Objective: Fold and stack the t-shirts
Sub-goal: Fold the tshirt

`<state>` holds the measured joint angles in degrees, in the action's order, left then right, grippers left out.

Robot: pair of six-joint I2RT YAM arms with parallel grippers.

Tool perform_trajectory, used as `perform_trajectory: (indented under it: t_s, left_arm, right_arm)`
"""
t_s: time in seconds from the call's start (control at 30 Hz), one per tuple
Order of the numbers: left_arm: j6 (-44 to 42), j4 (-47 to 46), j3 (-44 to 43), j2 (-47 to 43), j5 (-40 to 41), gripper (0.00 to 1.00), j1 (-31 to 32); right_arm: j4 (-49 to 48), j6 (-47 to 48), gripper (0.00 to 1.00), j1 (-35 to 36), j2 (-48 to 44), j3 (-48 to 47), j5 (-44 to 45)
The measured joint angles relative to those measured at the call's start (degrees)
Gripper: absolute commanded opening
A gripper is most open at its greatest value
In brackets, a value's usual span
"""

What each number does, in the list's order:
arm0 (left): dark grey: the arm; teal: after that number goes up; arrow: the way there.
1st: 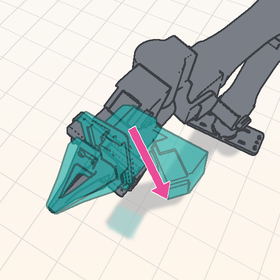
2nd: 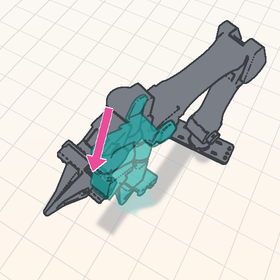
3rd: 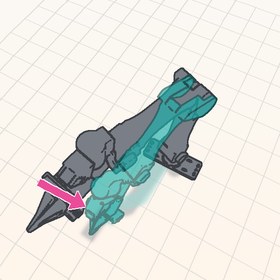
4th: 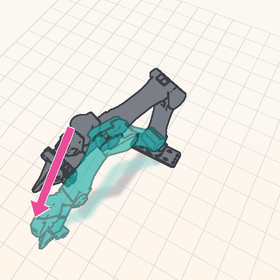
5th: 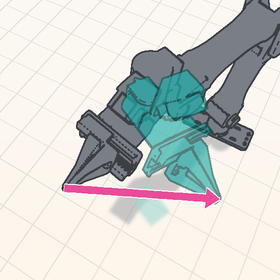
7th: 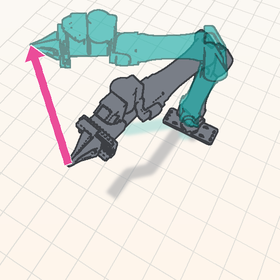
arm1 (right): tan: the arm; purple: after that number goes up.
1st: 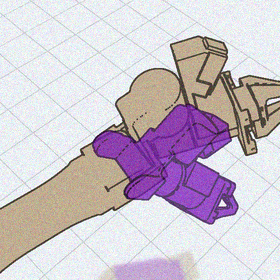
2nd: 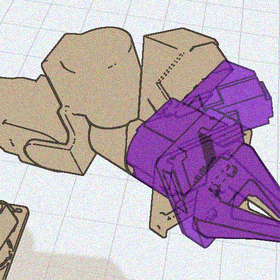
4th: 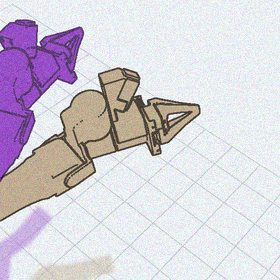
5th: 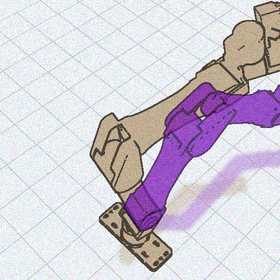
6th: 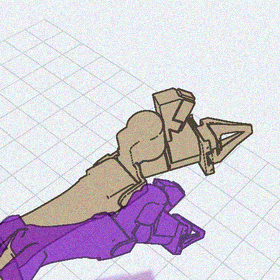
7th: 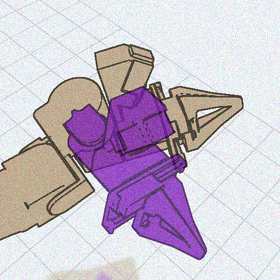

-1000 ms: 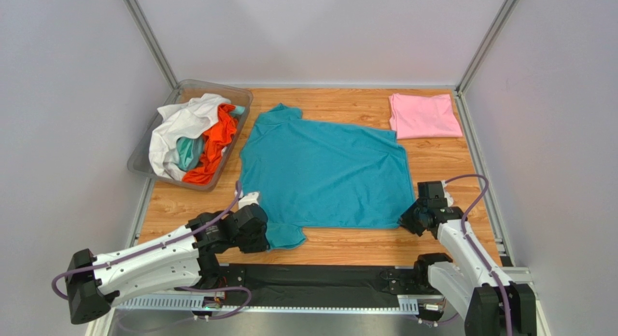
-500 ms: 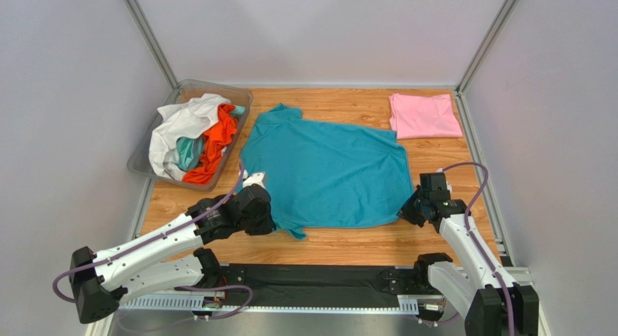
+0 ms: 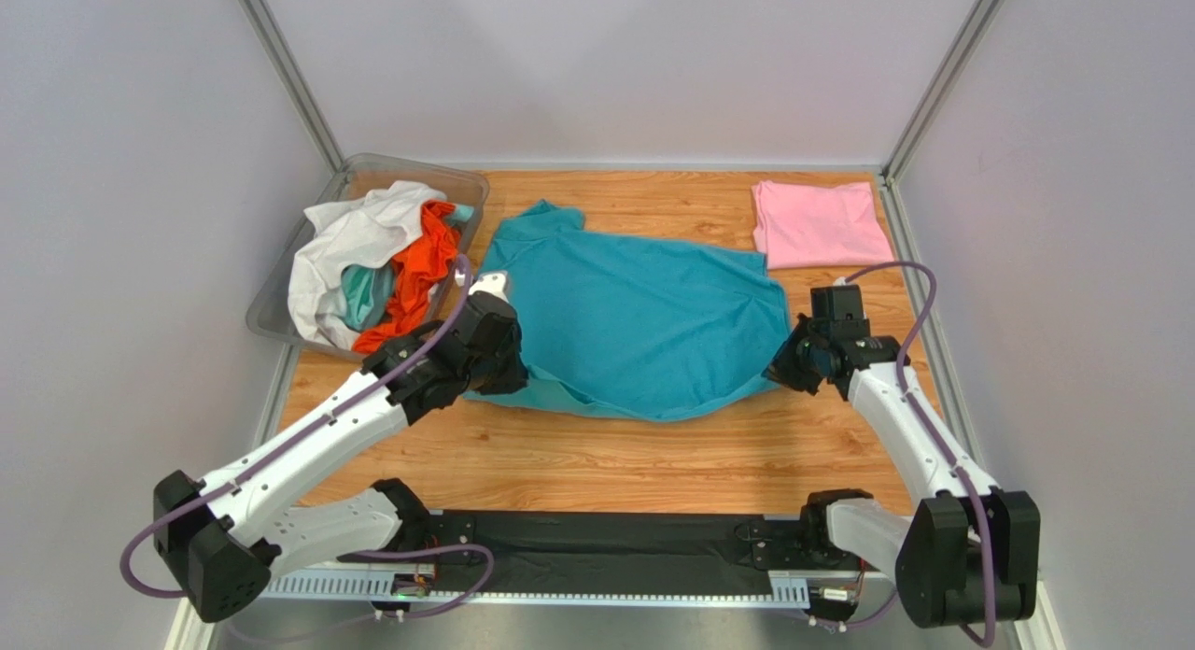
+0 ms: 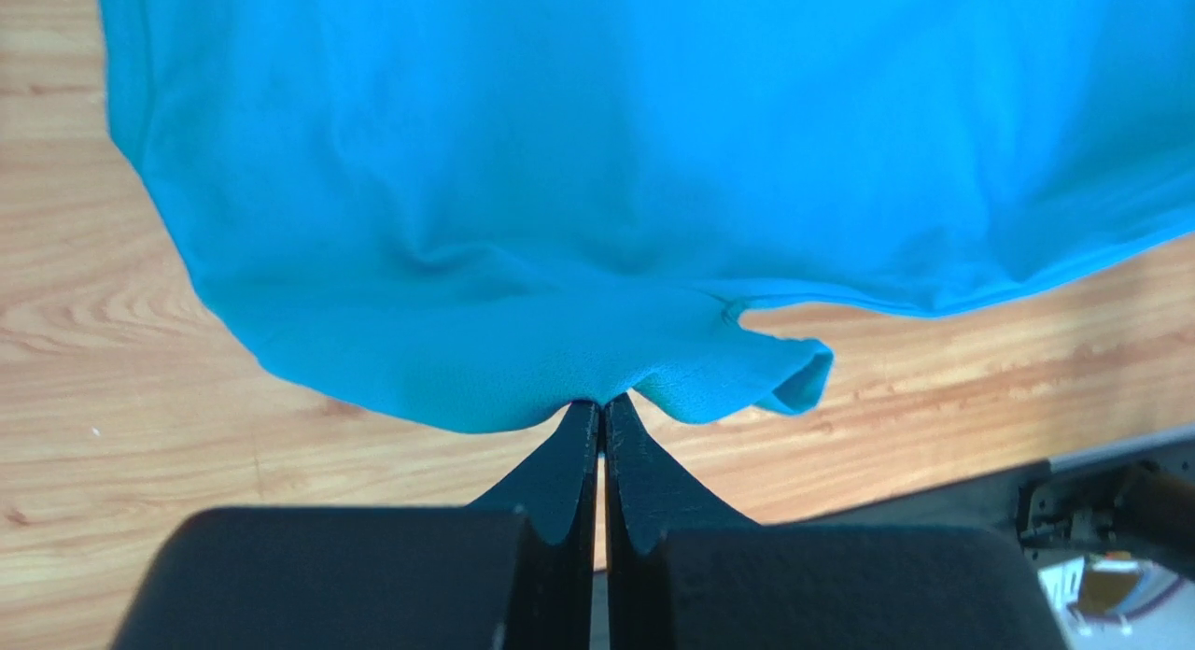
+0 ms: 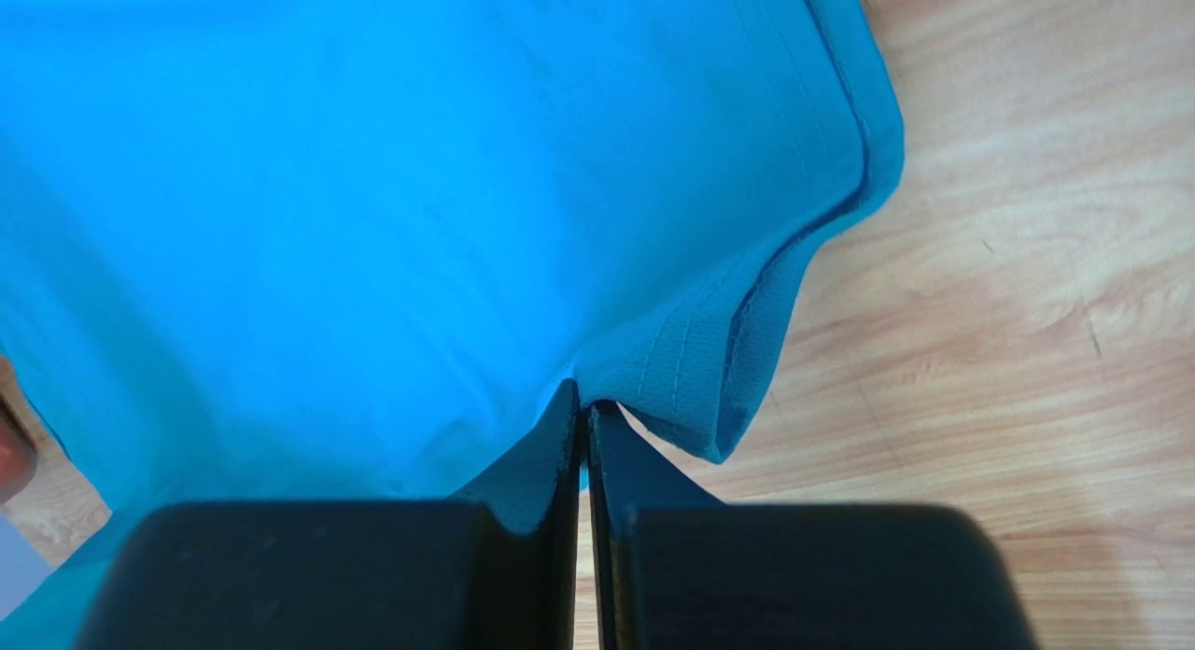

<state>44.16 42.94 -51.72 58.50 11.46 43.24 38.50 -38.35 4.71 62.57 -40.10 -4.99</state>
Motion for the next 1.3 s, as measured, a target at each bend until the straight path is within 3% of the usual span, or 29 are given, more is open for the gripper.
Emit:
perform_trajectory:
  t_s: [0.63,1.3]
  left_arm:
    - [-10.97,-7.67,-10.43,18.25,-6.54,0.0,-16.68]
    - [-18.01,-11.39,-24.96,42.71,-8.37,0.0,-22.62]
  right_arm:
    - [-3.52,2.16,0.02,0.0,18.49,-15.19,0.17]
    - [-5.05,2.19,0.07,-0.04,32.33,-24.0,4.79]
